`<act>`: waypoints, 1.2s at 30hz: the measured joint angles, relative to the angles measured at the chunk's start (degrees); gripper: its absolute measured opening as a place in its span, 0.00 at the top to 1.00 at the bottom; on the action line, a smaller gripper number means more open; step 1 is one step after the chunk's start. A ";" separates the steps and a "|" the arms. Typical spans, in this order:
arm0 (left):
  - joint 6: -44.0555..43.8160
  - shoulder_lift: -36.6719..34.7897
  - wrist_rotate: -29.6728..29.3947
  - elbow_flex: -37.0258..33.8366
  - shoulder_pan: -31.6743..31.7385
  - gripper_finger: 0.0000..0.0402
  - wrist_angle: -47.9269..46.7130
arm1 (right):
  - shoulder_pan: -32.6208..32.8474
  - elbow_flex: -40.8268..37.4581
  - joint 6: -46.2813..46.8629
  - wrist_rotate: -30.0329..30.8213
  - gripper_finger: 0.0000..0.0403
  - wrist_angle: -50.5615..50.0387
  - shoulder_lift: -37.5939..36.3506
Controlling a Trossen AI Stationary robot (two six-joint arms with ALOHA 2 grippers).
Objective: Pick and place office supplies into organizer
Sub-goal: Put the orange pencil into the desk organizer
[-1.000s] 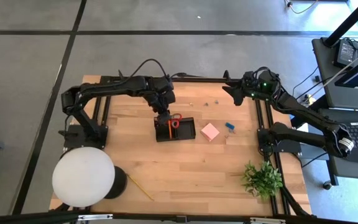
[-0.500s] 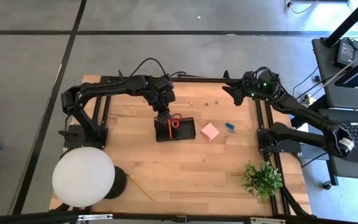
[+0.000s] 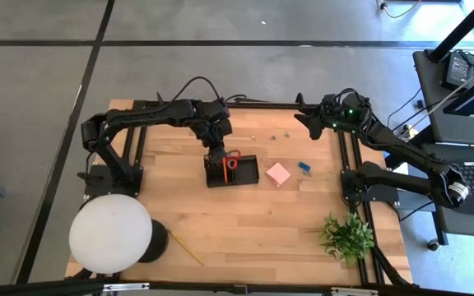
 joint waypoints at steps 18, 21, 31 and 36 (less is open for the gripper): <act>0.01 -0.93 -0.26 0.00 0.00 0.95 -0.59 | 0.00 -0.01 -1.30 0.00 0.46 -0.02 0.00; 0.02 -2.65 -0.54 0.00 0.04 0.94 -0.61 | 0.01 0.00 -1.30 0.01 0.46 -0.03 0.00; 0.04 -11.05 -0.62 0.00 0.18 0.94 -0.48 | 0.02 0.01 -1.47 0.02 0.46 -0.02 0.00; 0.06 -17.28 -4.97 0.00 0.60 0.94 1.01 | 0.01 -0.01 -1.47 0.02 0.46 -0.01 0.00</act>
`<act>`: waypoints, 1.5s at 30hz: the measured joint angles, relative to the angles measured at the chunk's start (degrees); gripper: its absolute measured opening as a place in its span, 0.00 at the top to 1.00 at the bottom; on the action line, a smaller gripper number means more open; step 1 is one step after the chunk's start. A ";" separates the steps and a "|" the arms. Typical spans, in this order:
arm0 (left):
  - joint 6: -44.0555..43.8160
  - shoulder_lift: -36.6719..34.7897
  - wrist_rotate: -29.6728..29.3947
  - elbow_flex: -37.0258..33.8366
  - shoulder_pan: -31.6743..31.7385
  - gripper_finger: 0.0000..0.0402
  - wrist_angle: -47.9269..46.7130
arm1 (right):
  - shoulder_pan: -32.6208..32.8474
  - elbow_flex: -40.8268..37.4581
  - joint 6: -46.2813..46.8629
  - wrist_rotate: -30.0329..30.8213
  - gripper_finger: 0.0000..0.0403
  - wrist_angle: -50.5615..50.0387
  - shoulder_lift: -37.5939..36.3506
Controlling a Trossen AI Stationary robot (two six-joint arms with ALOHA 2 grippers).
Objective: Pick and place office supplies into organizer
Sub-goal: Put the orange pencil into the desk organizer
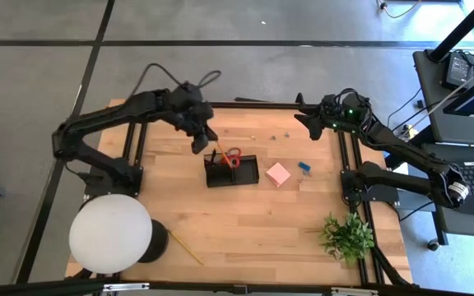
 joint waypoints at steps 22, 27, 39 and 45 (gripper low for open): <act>-1.11 -0.02 -9.91 0.00 -0.01 0.94 -9.96 | 0.01 0.00 0.00 0.00 0.46 0.01 0.00; 0.33 3.85 -9.81 0.00 -0.45 0.94 -9.89 | 0.01 0.01 0.00 0.01 0.46 0.02 0.00; 2.06 10.30 -8.87 0.00 -0.71 0.91 -8.98 | -0.01 0.01 0.00 0.01 0.46 0.01 0.07; 2.96 10.12 -8.95 0.00 -0.71 0.85 -8.23 | 0.01 0.00 0.00 0.00 0.46 0.02 0.09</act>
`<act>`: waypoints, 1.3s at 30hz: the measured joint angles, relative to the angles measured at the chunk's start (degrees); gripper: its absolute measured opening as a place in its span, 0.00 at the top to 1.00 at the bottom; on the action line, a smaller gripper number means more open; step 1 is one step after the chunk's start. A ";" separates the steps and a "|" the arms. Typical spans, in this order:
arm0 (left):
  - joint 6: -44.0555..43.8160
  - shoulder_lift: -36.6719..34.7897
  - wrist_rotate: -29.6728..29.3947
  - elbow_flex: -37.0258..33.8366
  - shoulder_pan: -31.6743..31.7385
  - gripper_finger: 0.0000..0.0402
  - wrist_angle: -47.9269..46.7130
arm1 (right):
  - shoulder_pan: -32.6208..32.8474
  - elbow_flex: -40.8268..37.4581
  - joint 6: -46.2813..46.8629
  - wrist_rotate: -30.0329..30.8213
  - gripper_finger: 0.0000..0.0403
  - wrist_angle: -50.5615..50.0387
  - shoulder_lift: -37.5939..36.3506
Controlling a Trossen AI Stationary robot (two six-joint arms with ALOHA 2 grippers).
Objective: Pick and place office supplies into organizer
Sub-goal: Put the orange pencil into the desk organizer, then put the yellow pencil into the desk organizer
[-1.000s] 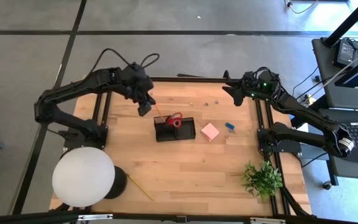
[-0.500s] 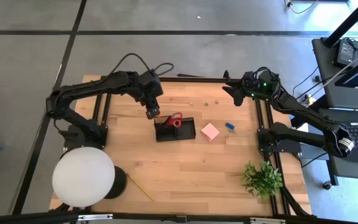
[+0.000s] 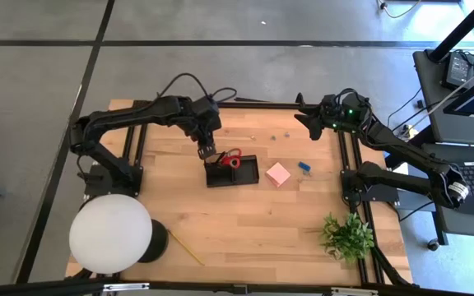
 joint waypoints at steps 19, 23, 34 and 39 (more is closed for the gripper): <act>5.36 -11.89 0.76 0.00 -2.75 0.74 -1.25 | -0.02 0.00 -0.97 0.02 0.46 -0.06 0.00; 13.97 -16.37 -0.53 0.00 -8.14 0.73 -1.80 | -0.01 0.00 -1.43 0.02 0.46 -0.06 0.04; 27.67 -18.67 -5.08 -2.56 -23.81 0.72 -1.55 | 0.00 0.00 -1.02 0.02 0.46 -0.06 0.04; 34.56 -15.57 -7.31 -2.58 -29.88 0.72 -1.93 | -0.02 0.01 0.20 0.02 0.46 -0.20 0.04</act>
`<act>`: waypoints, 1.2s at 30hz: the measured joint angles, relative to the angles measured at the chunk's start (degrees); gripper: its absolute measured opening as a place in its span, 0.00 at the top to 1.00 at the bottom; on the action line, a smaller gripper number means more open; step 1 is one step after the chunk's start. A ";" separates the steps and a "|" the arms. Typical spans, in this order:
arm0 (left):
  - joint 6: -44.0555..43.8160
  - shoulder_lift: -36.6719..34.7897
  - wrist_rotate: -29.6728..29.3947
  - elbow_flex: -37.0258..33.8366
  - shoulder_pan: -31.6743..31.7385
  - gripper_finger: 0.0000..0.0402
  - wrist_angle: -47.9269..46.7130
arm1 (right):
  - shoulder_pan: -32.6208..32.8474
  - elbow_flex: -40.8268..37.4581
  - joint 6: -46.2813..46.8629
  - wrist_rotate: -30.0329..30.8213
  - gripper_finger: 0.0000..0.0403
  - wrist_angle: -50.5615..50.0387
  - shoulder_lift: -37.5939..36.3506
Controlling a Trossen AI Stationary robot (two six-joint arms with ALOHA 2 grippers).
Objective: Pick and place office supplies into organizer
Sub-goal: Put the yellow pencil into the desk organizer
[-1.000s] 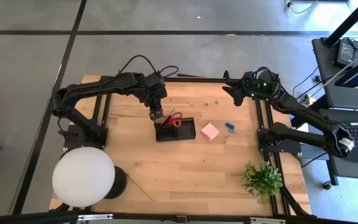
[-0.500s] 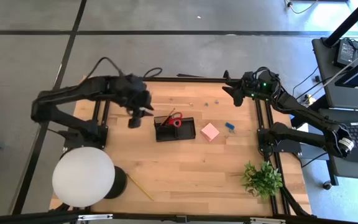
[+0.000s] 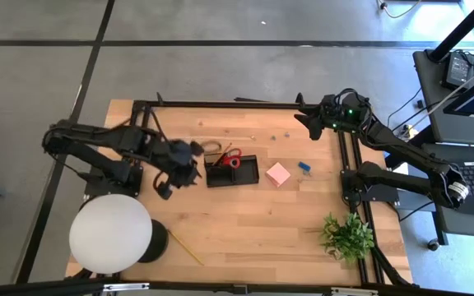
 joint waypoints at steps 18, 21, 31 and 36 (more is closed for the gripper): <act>3.53 19.47 0.19 0.00 -13.56 0.72 -2.06 | 0.02 -0.02 0.13 0.02 0.46 -7.69 0.00; 3.22 22.56 0.15 0.00 -15.15 0.72 -1.27 | 0.02 -0.02 0.02 0.02 0.46 -8.08 0.00; -16.13 31.44 0.22 0.00 -21.06 0.72 7.79 | 0.01 -0.02 -0.57 0.00 0.46 -15.34 0.00; -26.40 34.69 0.23 0.00 -24.76 0.72 7.61 | 0.00 -0.02 -3.06 0.00 0.46 -18.89 0.00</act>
